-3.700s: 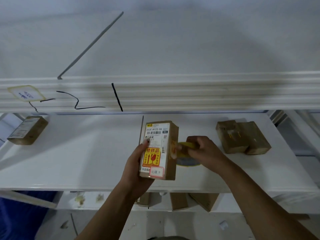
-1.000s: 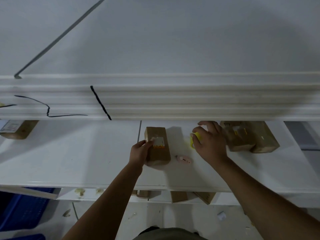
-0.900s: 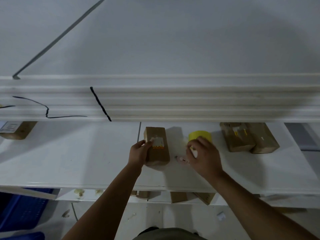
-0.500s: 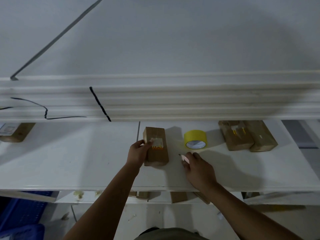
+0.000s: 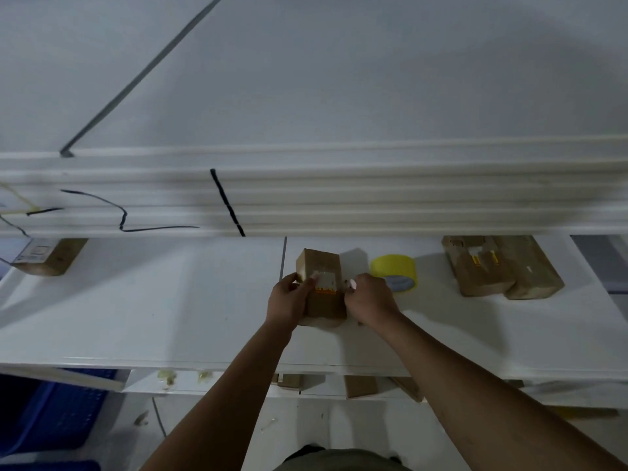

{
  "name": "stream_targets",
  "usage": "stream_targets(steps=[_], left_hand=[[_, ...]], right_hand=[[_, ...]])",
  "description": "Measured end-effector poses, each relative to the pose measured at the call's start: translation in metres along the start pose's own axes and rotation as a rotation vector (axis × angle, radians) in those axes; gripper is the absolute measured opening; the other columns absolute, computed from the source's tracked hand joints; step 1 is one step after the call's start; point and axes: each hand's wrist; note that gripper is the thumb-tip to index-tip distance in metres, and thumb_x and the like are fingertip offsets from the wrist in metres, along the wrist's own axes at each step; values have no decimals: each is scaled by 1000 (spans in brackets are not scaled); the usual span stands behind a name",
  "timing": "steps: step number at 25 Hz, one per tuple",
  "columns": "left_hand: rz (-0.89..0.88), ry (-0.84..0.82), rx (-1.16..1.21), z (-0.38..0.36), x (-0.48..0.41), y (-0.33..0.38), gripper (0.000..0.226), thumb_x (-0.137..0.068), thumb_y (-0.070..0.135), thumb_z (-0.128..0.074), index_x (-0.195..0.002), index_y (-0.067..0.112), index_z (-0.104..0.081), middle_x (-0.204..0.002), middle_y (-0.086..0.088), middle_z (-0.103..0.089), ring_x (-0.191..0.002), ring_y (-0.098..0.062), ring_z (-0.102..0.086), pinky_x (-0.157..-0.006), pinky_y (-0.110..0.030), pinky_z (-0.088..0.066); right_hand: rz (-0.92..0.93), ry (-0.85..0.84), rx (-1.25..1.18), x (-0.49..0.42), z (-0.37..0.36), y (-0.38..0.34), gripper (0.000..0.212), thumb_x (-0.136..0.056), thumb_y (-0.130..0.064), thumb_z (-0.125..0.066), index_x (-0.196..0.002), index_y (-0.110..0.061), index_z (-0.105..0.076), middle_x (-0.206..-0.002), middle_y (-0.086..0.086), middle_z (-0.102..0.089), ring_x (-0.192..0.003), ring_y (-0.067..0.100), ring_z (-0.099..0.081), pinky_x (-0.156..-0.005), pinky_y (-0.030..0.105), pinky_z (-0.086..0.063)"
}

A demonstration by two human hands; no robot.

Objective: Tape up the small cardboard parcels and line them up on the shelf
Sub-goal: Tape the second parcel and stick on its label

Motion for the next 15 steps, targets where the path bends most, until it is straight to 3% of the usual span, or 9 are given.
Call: stream_targets(steps=[3, 5, 7, 10, 12, 13, 15], left_hand=[[-16, 88, 8, -6, 0, -3, 29, -98, 48, -69, -115, 25, -70, -108, -7, -77, -95, -24, -75, -84, -47, -66], [-9, 135, 113, -3, -1, -1, 33, -101, 43, -68, -123, 19, -71, -110, -10, -78, -96, -27, -76, -79, -45, -67], [-3, 110, 201, 6, -1, 2, 35, -100, 40, -70, -125, 16, -74, -107, -11, -79, -97, -30, -78, -71, -40, -66], [-5, 10, 281, 20, 7, 10, 33, -99, 38, -70, -125, 17, -76, -105, -9, -80, -103, -30, -76, -75, -41, -66], [-14, -64, 292, 27, 15, 15, 29, -100, 39, -70, -121, 20, -79, -106, -8, -80, -104, -28, -76, -75, -41, -64], [-26, -97, 290, 30, 19, 15, 28, -100, 40, -70, -119, 22, -79, -107, -10, -79, -104, -28, -76, -77, -43, -64], [-54, -136, 279, 33, 26, 17, 29, -99, 42, -69, -120, 25, -79, -112, -11, -78, -104, -28, -76, -82, -50, -65]], right_hand=[[-80, -174, 57, -4, 14, 10, 19, -95, -14, -59, -78, -10, -56, -71, 11, -62, -56, 27, -71, -43, 26, -52], [-85, -278, 135, -4, 21, 19, 12, -96, -16, -61, -87, -9, -64, -76, 9, -66, -64, 25, -73, -50, 23, -54], [23, -323, 358, -2, 21, 27, 20, -97, -25, -64, -94, -6, -69, -86, 15, -73, -83, 33, -76, -61, 27, -53], [63, -149, 465, 11, 22, 33, 40, -94, -51, -65, -102, -11, -66, -104, 13, -72, -100, 37, -72, -70, 32, -47], [83, 5, 448, 19, 24, 34, 40, -94, -53, -63, -111, -18, -60, -111, 8, -70, -104, 35, -69, -72, 33, -45], [96, 83, 387, 24, 25, 31, 34, -95, -51, -61, -110, -20, -59, -107, 5, -70, -100, 32, -70, -71, 33, -47], [147, 215, -47, 32, 25, 19, 20, -99, -41, -61, -109, -24, -63, -95, -3, -71, -88, 24, -73, -69, 40, -59]])
Point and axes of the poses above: each hand's wrist, its own x-axis away from the middle knuckle, its own z-axis out of the back of the hand, y = z × x
